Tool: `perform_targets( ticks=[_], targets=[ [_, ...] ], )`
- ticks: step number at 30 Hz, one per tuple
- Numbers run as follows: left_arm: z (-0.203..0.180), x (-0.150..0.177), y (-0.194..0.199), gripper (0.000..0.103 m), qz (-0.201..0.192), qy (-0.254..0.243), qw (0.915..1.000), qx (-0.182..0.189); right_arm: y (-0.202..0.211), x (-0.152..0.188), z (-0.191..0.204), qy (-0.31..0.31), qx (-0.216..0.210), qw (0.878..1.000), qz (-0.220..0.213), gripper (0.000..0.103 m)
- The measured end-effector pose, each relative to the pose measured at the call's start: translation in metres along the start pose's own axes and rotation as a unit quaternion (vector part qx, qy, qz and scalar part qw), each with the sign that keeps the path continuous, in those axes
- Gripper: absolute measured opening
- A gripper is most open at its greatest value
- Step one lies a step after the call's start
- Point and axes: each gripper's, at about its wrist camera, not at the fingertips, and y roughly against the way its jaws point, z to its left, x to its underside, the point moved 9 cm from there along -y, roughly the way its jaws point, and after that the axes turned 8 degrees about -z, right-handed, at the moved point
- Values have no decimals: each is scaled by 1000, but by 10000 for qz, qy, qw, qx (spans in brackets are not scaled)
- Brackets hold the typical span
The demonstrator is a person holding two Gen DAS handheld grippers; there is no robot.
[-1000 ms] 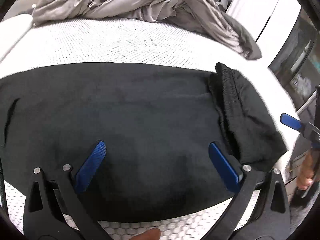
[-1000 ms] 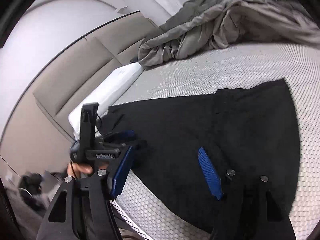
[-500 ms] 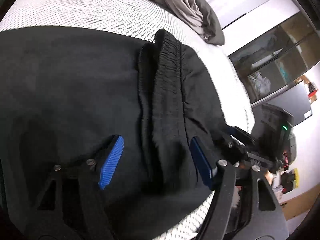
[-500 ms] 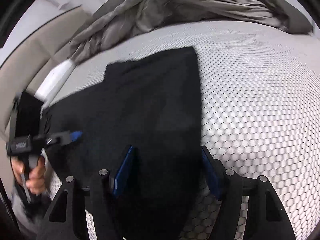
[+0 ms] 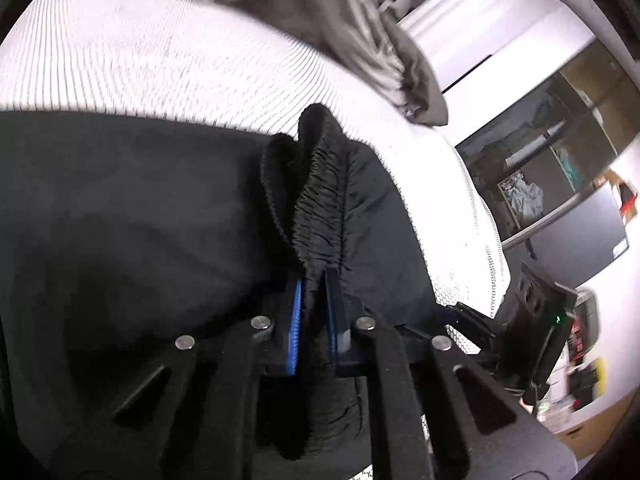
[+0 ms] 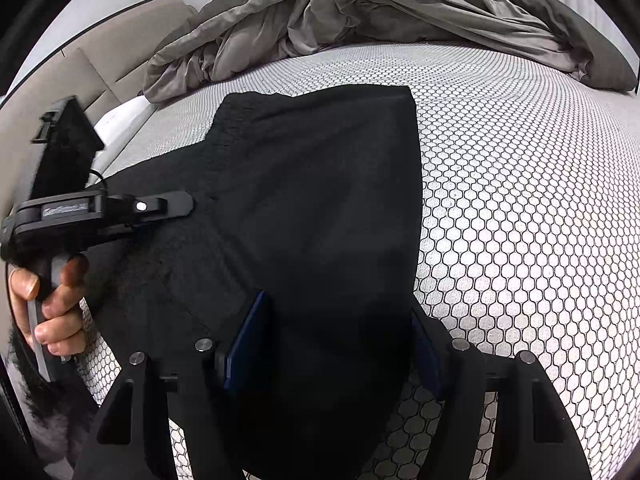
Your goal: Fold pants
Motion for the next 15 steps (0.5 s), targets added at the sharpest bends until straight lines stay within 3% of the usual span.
perform_targets(
  ticks=[5, 9, 12, 15],
  targets=[
    [-1, -16, 33, 6, -451, -30, 9989, -119, 22, -3, -3, -116, -101, 9998, -139, 68],
    [25, -34, 84, 5, -846, -24, 9958, -348, 26, -10, 5, -191, -223, 9994, -196, 68],
    [66, -38, 137, 5, -1087, 94, 9912, -755, 23, -10, 15, -199, -325, 9992, -135, 68],
    [117, -35, 167, 6, -1072, 50, 9832, -1474, 17, -9, 25, -132, -402, 9991, -51, 68]
  ],
)
